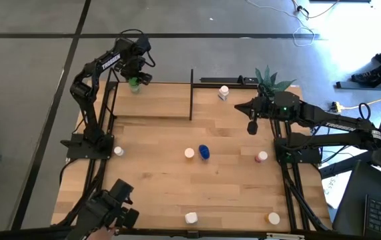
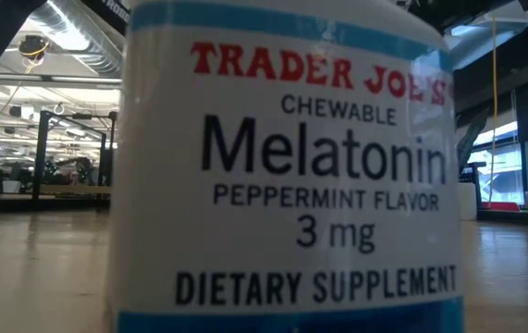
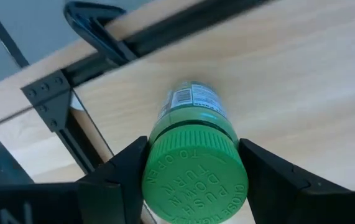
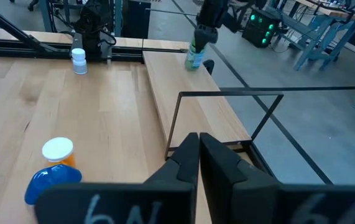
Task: Pick and place medicine bottles onto shelf by color
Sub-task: Put the green pill bottle on the shelf
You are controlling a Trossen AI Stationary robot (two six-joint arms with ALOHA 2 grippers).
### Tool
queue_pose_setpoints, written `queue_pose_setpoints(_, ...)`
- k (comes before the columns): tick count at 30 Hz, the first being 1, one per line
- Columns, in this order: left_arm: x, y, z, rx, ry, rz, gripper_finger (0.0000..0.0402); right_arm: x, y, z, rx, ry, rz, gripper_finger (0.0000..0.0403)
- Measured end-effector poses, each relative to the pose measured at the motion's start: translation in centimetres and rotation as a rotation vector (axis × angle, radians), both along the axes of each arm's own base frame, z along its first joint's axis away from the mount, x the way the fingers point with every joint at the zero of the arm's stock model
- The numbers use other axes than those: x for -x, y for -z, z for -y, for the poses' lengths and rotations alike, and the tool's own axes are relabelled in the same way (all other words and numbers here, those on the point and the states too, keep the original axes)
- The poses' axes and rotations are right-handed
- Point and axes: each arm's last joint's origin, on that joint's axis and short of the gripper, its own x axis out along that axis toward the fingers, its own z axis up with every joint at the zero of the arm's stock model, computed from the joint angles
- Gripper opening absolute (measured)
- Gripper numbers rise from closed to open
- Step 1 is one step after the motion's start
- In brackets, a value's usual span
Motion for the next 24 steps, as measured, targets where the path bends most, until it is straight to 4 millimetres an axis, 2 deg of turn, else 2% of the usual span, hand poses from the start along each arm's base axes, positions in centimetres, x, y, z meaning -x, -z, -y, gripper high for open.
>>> queue_pose_setpoints(6, 0.32, 1.03, 0.52, 0.028, 0.022, -0.038, 0.0201, 0.0, 0.0, 0.0, 0.0, 0.0, 0.0, 0.0017)
queue_pose_setpoints(17, 0.14, 0.48, 0.04, -0.006, 0.017, -0.04, 0.0201, 0.11, -0.01, 0.27, 0.028, 0.099, -0.006, 0.0017)
queue_pose_setpoints(24, 0.15, 0.46, 0.07, -0.001, 0.013, -0.038, 0.0201, 0.08, -0.01, 0.21, 0.02, 0.076, -0.005, 0.0017)
